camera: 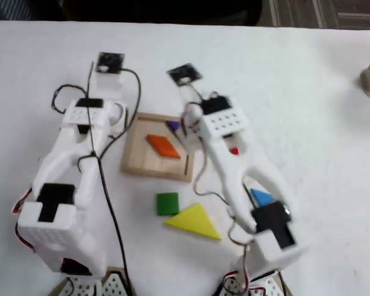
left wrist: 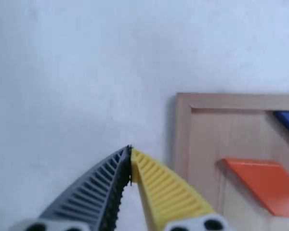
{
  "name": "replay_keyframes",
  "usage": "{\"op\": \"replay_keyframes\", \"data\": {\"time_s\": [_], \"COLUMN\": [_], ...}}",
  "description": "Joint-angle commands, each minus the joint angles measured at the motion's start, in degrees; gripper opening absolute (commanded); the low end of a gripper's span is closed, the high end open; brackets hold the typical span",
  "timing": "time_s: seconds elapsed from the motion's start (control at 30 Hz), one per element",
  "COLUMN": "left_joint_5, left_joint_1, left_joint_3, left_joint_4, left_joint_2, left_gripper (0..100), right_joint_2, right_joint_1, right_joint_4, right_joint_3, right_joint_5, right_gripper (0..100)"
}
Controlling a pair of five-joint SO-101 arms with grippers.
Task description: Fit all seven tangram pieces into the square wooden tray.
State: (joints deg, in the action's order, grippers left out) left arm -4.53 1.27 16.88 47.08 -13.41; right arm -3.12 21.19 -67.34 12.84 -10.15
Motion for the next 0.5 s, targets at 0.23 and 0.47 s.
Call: {"op": "replay_keyframes", "data": {"time_s": [0.23, 0.47], "left_joint_5": [-13.8, -16.0], "left_joint_1": [-14.81, -28.26], "left_joint_3": [19.52, 26.2], "left_joint_4": [-0.97, 0.53], "left_joint_2": [21.23, 24.31], "left_gripper": [2, 2], "right_joint_2": [11.03, 7.96], "right_joint_1": [-9.54, -11.12], "right_joint_4": [13.67, 13.67], "right_joint_3": [12.66, 10.11], "right_joint_5": [4.4, 4.57], "right_gripper": [2.8, 2.8]}}
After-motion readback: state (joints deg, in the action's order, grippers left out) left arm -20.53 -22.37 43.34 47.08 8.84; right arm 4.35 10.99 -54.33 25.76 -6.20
